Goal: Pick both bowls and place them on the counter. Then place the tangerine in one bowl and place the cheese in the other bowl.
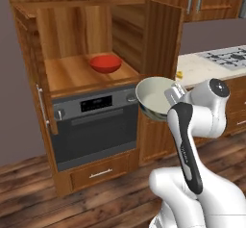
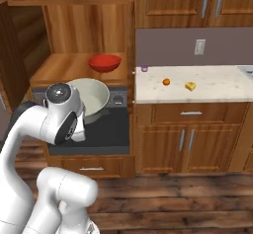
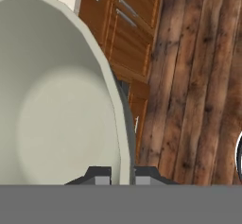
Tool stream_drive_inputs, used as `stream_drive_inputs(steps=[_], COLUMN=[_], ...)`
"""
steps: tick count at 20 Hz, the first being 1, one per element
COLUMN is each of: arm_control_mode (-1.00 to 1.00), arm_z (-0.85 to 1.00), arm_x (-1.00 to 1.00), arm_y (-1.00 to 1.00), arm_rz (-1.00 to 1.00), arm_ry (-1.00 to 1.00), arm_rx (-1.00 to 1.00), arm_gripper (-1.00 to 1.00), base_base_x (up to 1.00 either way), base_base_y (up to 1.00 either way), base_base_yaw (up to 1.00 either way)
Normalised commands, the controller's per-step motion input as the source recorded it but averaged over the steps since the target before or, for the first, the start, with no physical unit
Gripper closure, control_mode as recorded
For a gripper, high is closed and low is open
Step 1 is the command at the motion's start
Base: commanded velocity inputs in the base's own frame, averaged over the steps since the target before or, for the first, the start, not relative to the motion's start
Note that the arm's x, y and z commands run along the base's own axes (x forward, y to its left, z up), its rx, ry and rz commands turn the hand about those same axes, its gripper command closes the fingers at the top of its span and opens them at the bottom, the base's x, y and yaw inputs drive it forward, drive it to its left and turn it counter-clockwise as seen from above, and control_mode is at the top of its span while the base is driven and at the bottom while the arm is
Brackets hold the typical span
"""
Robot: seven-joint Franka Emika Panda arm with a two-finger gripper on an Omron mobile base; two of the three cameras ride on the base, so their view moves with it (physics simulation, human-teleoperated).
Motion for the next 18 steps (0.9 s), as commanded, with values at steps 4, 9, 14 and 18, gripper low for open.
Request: stream_drive_inputs(steps=[4,9,14,18], arm_control_mode=[1.00,1.00,1.00,1.00], arm_z=[0.00,0.00,0.00,0.00], arm_x=[0.00,0.00,0.00,0.00], arm_y=[0.00,0.00,0.00,0.00], arm_rz=[0.00,0.00,0.00,0.00], arm_ry=[0.00,0.00,0.00,0.00], arm_rx=[0.00,0.00,0.00,0.00], arm_gripper=[1.00,1.00,1.00,1.00], base_base_x=[0.00,0.08,0.36,0.54], base_base_y=[-0.73,-0.76,-0.74,-0.64], base_base_yaw=[0.00,0.00,0.00,0.02])
